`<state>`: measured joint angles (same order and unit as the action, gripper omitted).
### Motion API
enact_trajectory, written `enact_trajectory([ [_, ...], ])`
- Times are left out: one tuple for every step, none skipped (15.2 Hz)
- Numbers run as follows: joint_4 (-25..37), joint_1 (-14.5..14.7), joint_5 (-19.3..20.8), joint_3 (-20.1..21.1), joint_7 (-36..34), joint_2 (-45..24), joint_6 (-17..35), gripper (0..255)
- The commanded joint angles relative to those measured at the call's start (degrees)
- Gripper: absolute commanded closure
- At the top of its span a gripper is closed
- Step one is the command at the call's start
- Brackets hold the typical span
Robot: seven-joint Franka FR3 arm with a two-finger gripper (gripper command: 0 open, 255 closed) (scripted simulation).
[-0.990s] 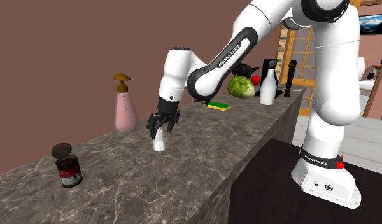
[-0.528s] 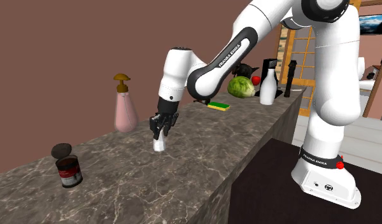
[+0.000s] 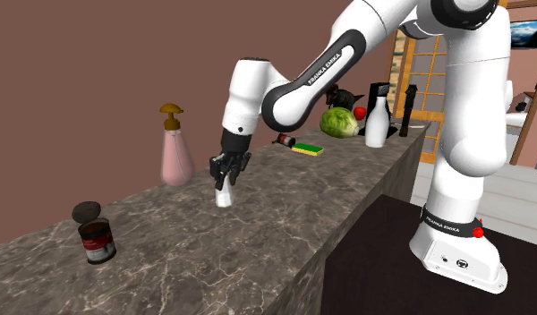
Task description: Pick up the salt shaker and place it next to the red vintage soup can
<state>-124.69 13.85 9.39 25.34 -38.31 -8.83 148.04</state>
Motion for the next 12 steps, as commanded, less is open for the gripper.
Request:
enact_trajectory([
  [0.44, -0.26, -1.09, 0.30, 0.82, 1.10, -1.42, 255],
  [0.70, -0.35, -1.56, 0.41, 1.16, 1.59, -2.11, 255],
  [0.97, -0.43, -2.01, 0.52, 1.50, 2.08, -2.80, 255],
  [1.26, -0.50, -2.45, 0.61, 1.81, 2.55, -3.50, 255],
  [1.56, -0.57, -2.87, 0.69, 2.12, 3.02, -4.21, 255],
  [1.87, -0.63, -3.27, 0.76, 2.41, 3.47, -4.91, 255],
  [2.20, -0.68, -3.66, 0.82, 2.70, 3.91, -5.62, 255],
  [2.54, -0.73, -4.03, 0.87, 2.97, 4.33, -6.34, 255],
  [2.89, -0.77, -4.39, 0.91, 3.23, 4.75, -7.05, 255],
  [3.26, -0.81, -4.73, 0.95, 3.48, 5.15, -7.77, 255],
  [3.64, -0.85, -5.05, 0.98, 3.71, 5.55, -8.49, 255],
  [4.03, -0.88, -5.36, 1.00, 3.94, 5.93, -9.22, 255],
])
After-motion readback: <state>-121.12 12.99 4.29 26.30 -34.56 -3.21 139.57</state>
